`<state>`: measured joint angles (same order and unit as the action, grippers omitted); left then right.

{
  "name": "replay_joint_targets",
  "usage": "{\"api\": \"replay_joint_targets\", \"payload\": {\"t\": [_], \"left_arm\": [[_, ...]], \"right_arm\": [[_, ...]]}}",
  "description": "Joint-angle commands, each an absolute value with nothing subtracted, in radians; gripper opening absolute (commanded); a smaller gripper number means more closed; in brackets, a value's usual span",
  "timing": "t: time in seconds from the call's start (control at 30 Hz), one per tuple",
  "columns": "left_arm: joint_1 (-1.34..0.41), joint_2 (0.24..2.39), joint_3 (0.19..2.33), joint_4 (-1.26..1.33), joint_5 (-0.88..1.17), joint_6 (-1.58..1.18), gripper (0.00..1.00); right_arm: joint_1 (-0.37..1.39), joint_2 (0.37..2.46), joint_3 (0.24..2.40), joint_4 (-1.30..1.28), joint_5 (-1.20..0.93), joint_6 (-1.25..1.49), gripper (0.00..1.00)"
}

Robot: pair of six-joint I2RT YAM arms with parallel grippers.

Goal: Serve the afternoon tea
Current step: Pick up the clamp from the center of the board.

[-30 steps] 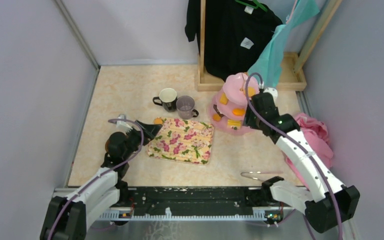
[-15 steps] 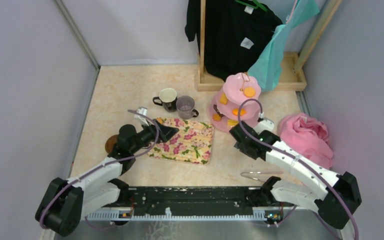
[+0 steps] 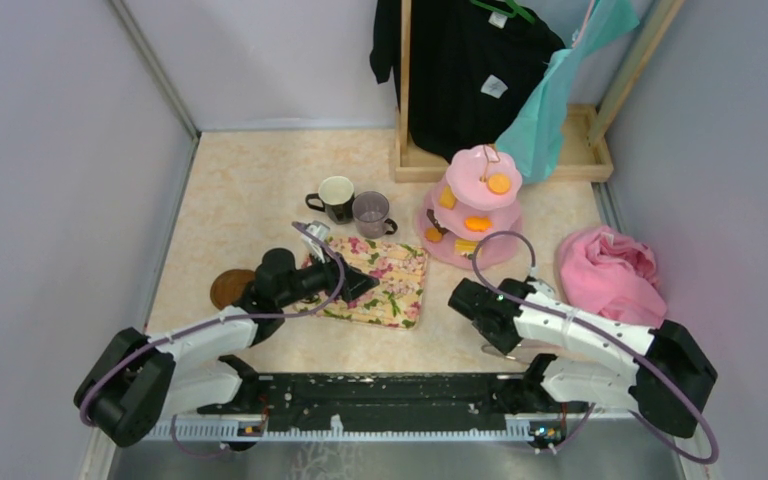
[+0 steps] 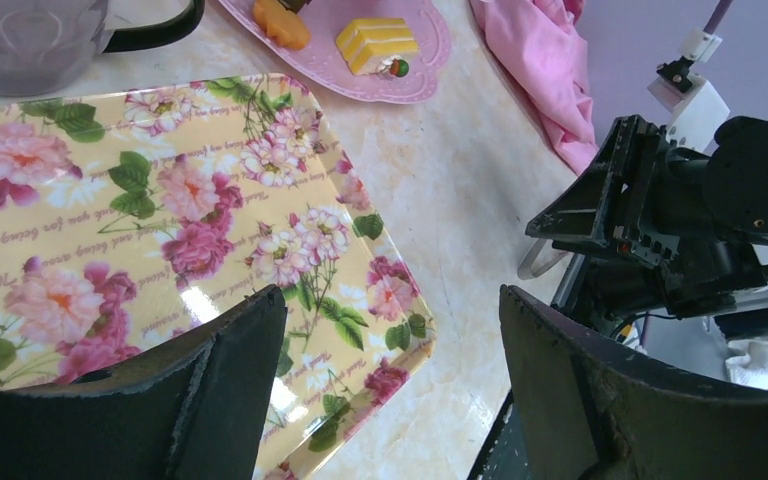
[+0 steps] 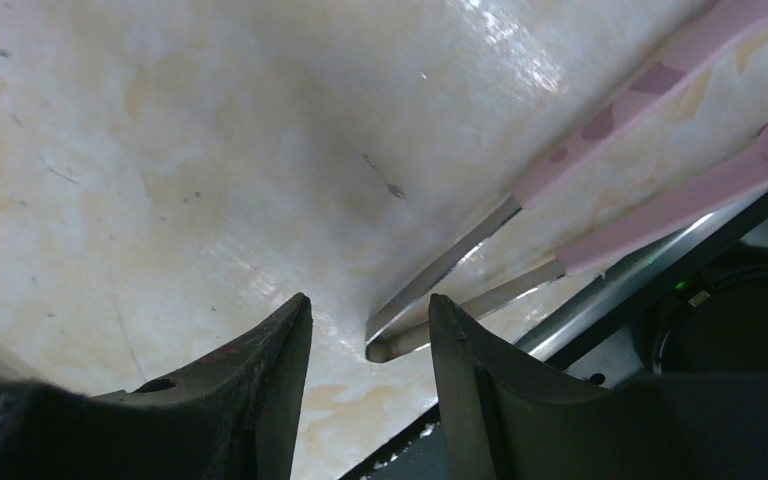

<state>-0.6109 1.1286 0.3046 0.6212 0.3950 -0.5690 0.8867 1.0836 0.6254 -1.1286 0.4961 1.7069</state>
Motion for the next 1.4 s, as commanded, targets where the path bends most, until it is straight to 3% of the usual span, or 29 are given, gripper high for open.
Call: {"api": "replay_joint_targets", "payload": {"t": [0.0, 0.53, 0.63, 0.73, 1.1, 1.37], "left_arm": [[-0.624, 1.129, 0.324, 0.643, 0.409, -0.535, 0.83], [-0.627, 1.131, 0.307, 0.647, 0.385, -0.537, 0.83], [-0.626, 1.131, 0.305, 0.645, 0.377, -0.538, 0.83], [-0.626, 1.133, 0.305, 0.644, 0.371, -0.539, 0.83], [-0.626, 1.108, 0.316, 0.594, 0.325, -0.545, 0.83], [-0.626, 1.022, 0.332, 0.462, 0.215, -0.545, 0.84]], "right_arm": [[0.930, 1.041, 0.593, -1.152, 0.451, 1.824, 0.47], [0.956, 1.038, 0.507, -1.086, 0.479, 1.868, 0.38], [0.956, 1.031, 0.499, -1.070, 0.503, 1.851, 0.25], [0.956, 1.023, 0.485, -1.037, 0.516, 1.808, 0.00], [0.972, 1.008, 0.479, -0.898, 0.518, 1.511, 0.00], [1.166, 1.082, 0.610, -0.799, 0.542, 1.299, 0.00]]}}
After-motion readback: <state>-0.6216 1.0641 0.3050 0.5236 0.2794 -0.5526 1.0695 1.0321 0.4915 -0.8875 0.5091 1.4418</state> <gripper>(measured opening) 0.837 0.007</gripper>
